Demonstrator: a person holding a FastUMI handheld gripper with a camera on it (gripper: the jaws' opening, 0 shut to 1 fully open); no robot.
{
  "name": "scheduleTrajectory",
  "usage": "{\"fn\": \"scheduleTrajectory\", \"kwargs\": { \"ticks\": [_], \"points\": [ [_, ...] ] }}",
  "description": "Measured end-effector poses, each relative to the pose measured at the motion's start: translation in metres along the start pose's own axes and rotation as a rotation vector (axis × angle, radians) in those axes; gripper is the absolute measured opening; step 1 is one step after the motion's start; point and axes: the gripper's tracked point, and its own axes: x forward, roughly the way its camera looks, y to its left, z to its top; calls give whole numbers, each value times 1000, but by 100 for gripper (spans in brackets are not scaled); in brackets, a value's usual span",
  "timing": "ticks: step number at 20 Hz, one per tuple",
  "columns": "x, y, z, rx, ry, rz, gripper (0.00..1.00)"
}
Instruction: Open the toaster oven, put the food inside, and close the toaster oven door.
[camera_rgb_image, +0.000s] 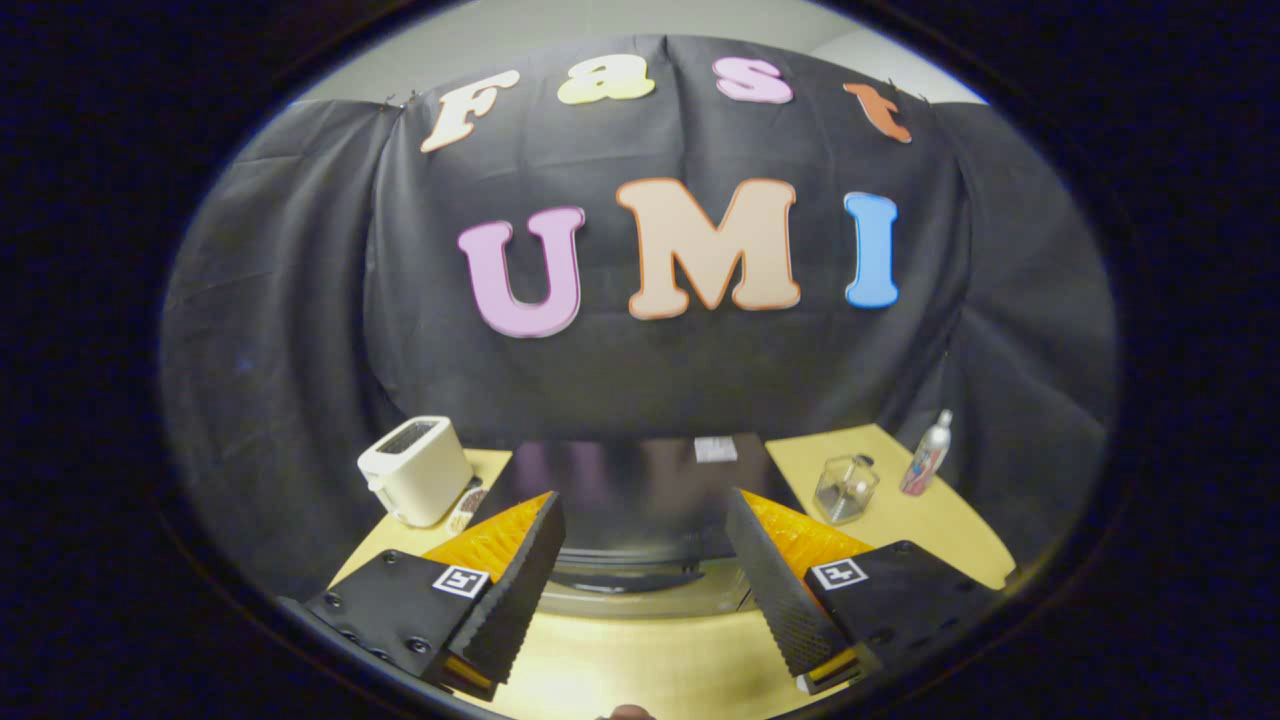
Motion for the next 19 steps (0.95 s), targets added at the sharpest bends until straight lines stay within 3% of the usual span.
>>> {"fn": "scheduleTrajectory", "kwargs": {
  "ticks": [10, 19],
  "points": [
    [-34, -16, 179, 22, -221, -22, 100],
    [-39, -22, 216, 22, -267, -26, 100]
  ]
}}
